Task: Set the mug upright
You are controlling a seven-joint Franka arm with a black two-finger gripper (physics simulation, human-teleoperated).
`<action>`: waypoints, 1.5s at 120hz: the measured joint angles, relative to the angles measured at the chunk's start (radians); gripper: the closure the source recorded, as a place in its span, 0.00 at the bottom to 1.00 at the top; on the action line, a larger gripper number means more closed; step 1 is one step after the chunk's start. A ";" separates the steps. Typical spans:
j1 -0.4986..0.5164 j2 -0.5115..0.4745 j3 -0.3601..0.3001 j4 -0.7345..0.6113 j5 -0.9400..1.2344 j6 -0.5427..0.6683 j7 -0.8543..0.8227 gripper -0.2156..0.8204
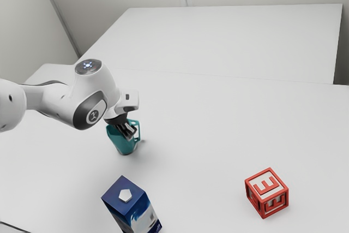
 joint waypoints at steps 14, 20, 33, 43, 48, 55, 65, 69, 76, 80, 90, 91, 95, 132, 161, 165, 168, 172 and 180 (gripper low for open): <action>0.000 -0.011 0.000 0.000 0.000 -0.003 -0.006 0.77; 0.000 -0.014 0.001 0.000 -0.001 -0.005 -0.008 0.74; 0.002 -0.025 0.001 0.000 -0.001 -0.007 -0.012 0.67; 0.002 -0.035 0.002 0.000 -0.002 -0.008 -0.015 0.62; 0.002 -0.040 0.002 0.000 -0.002 -0.009 -0.015 0.60; 0.002 -0.049 0.002 0.000 -0.002 -0.011 -0.016 0.57; 0.002 -0.064 0.002 0.000 -0.002 -0.016 -0.018 0.55; 0.001 -0.073 0.002 0.000 -0.002 -0.020 -0.018 0.54; 0.000 -0.089 0.002 0.000 -0.002 -0.027 -0.019 0.53; -0.001 -0.099 0.001 0.000 -0.002 -0.033 -0.019 0.53; -0.007 -0.122 0.000 0.001 -0.005 -0.051 -0.020 0.51; -0.008 -0.124 0.000 0.001 -0.006 -0.054 -0.021 0.51; -0.012 -0.131 0.000 0.002 -0.008 -0.064 -0.021 0.48; -0.025 -0.131 -0.002 0.114 -0.112 -0.230 -0.041 0.29; -0.025 -0.065 0.000 0.293 -0.136 -0.434 -0.081 0.25; -0.025 -0.055 0.000 0.315 -0.137 -0.455 -0.086 0.25; -0.026 -0.048 0.000 0.330 -0.138 -0.470 -0.089 0.24; -0.026 -0.038 0.000 0.354 -0.138 -0.491 -0.093 0.24; -0.027 -0.014 0.000 0.410 -0.139 -0.536 -0.101 0.24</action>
